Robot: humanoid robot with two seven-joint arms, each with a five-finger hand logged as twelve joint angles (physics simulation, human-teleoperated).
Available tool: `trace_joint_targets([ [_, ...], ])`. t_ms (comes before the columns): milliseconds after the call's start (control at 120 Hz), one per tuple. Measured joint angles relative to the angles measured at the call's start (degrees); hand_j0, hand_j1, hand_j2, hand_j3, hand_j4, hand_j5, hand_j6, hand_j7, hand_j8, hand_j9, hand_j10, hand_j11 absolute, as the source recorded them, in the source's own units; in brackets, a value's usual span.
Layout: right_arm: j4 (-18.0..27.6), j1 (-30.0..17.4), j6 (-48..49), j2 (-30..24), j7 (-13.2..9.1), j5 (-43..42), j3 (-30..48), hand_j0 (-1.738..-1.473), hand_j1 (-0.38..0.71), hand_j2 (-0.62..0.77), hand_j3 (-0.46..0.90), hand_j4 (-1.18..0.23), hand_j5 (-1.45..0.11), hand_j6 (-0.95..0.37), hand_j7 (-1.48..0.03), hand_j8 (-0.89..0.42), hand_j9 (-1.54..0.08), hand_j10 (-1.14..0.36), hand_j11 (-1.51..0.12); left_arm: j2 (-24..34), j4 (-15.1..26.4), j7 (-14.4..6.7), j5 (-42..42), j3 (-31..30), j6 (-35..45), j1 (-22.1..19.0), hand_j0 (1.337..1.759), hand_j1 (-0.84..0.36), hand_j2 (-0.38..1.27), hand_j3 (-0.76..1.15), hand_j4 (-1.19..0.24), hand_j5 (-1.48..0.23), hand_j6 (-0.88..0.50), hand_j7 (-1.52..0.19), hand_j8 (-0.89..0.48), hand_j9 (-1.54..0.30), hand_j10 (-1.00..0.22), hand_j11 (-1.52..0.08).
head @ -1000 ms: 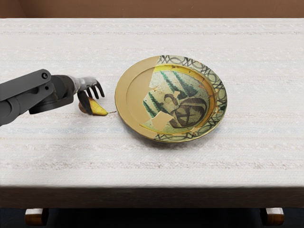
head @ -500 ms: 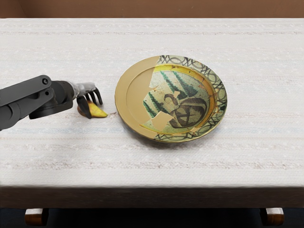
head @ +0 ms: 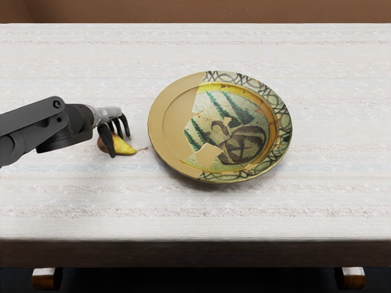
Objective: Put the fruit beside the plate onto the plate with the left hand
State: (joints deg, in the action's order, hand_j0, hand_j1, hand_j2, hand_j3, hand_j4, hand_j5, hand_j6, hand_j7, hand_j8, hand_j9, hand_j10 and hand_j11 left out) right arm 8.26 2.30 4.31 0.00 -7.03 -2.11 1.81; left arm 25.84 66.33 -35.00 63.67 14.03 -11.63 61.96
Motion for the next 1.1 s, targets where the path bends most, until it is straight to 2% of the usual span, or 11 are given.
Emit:
trace_joint_targets([
  [117, 0.00, 0.00, 0.00, 0.00, 0.00, 0.00, 0.01, -1.658, -0.35, 0.00, 0.00, 0.00, 0.00, 0.00, 0.00, 0.00, 0.00, 0.00, 0.00, 1.16, -0.25, -0.01, -0.70, 0.24, -0.06, 0.04, 1.654, -0.23, 0.44, 0.00, -0.68, -0.88, -0.66, -0.87, -0.53, -0.88, -0.59, -0.89],
  [442, 0.00, 0.00, 0.00, 0.00, 0.00, 0.00, 0.02, -1.658, -0.35, 0.00, 0.00, 0.00, 0.00, 0.00, 0.00, 0.00, 0.00, 0.00, 0.00, 3.16, -2.70, 0.00, -6.32, 3.48, -0.13, 0.88, 1.652, -0.17, 0.28, 0.00, -0.71, -0.93, -0.64, -0.92, -0.53, -0.93, -0.58, -0.95],
  [600, 0.00, 0.00, 0.00, 0.00, 0.00, 0.00, 0.02, -1.658, -0.35, 0.00, 0.00, 0.00, 0.00, 0.00, 0.00, 0.00, 0.00, 0.00, 0.00, 4.37, -4.46, 0.01, -11.97, 6.44, -0.14, 1.41, 1.653, -0.17, 0.29, 0.00, -0.71, -0.94, -0.64, -0.92, -0.53, -0.93, -0.57, -0.95],
  [667, 0.00, -0.01, 0.00, 0.00, 0.00, 0.00, 0.02, -1.658, -0.35, 0.00, 0.00, 0.00, 0.00, 0.00, 0.00, 0.00, 0.00, 0.00, 0.00, 5.86, -4.93, 0.00, -14.97, 7.36, -0.24, 2.63, 1.653, -0.21, 0.38, 0.00, -0.71, -0.95, -0.62, -0.92, -0.51, -0.93, -0.56, -0.95],
  [933, -0.01, -0.01, -0.01, 0.00, 0.00, 0.00, 0.01, -1.658, -0.35, 0.00, 0.00, 0.00, 0.00, 0.00, 0.00, 0.00, 0.00, 0.00, 0.00, 7.38, -5.99, -0.01, -29.59, 8.34, -0.53, 8.38, 1.654, -0.24, 0.39, 0.00, -0.71, -0.96, -0.58, -0.93, -0.47, -0.94, -0.52, -0.95],
  [1100, -0.02, -0.01, -0.01, 0.00, 0.00, 0.00, 0.03, -1.658, -0.35, 0.00, 0.00, 0.00, 0.00, 0.00, 0.00, 0.00, 0.00, 0.00, 0.00, 6.55, -6.24, 0.00, -34.53, 8.40, -0.66, 10.53, 1.654, -0.27, 0.42, 0.00, -0.71, -0.96, -0.58, -0.94, -0.47, -0.94, -0.51, -0.95],
])
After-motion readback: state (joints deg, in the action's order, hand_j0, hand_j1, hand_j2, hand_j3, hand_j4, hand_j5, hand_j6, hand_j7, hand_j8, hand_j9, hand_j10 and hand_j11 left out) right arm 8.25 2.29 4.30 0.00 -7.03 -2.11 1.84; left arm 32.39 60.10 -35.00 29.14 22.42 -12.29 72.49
